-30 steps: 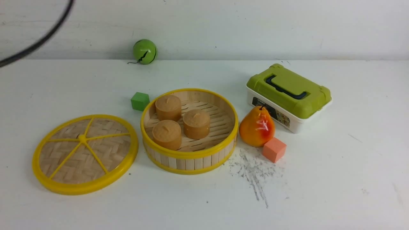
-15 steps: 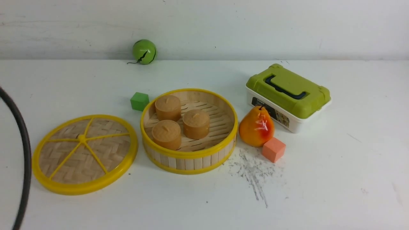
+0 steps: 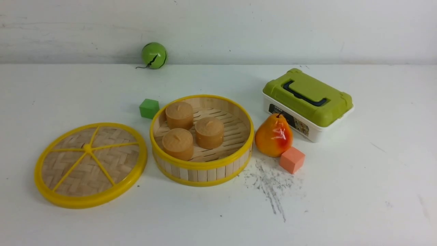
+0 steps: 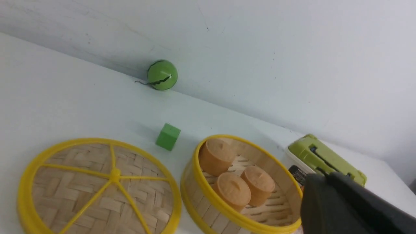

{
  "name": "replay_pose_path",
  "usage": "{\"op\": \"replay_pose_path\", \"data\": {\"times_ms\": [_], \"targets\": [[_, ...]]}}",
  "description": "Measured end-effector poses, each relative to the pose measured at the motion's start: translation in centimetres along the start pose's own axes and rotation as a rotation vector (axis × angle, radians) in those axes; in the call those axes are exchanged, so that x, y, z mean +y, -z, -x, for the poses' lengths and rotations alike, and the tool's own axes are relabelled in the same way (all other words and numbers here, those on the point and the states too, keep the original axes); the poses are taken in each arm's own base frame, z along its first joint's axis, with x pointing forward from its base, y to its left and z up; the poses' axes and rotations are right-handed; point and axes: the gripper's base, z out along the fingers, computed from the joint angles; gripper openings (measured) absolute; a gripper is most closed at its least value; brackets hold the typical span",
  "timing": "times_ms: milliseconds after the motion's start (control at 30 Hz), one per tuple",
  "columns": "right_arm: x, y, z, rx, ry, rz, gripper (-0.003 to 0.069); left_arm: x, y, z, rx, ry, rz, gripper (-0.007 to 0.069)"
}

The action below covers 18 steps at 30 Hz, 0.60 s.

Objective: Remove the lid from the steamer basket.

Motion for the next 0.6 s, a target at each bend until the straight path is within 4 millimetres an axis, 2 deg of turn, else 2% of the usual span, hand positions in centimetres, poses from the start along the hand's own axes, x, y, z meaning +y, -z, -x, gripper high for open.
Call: {"op": "replay_pose_path", "data": {"times_ms": [133,267,333,467,500,567,600], "targets": [[0.0,0.0,0.0,0.0,0.0,0.0,0.024,0.3,0.1,0.4,-0.07,-0.064,0.021,-0.0013],[0.0,0.0,0.0,0.0,0.0,0.0,0.024,1.0,0.4,-0.6,-0.096,-0.124,0.043,-0.0013],[0.0,0.0,0.0,0.0,0.0,0.0,0.024,1.8,0.6,-2.2,-0.1,-0.154,0.059,-0.0013],[0.0,0.0,0.0,0.0,0.0,0.0,0.024,4.6,1.0,-7.3,-0.122,-0.314,0.103,-0.0013],[0.0,0.0,0.0,0.0,0.0,0.0,0.024,4.7,1.0,-7.5,-0.124,-0.314,0.103,-0.0013],[0.0,0.0,0.0,0.0,0.0,0.0,0.024,6.0,0.9,-10.0,-0.109,-0.359,0.119,-0.0013],[0.0,0.0,0.0,0.0,0.0,0.0,0.024,6.3,0.9,-10.5,-0.091,-0.348,0.123,-0.0013]]}}
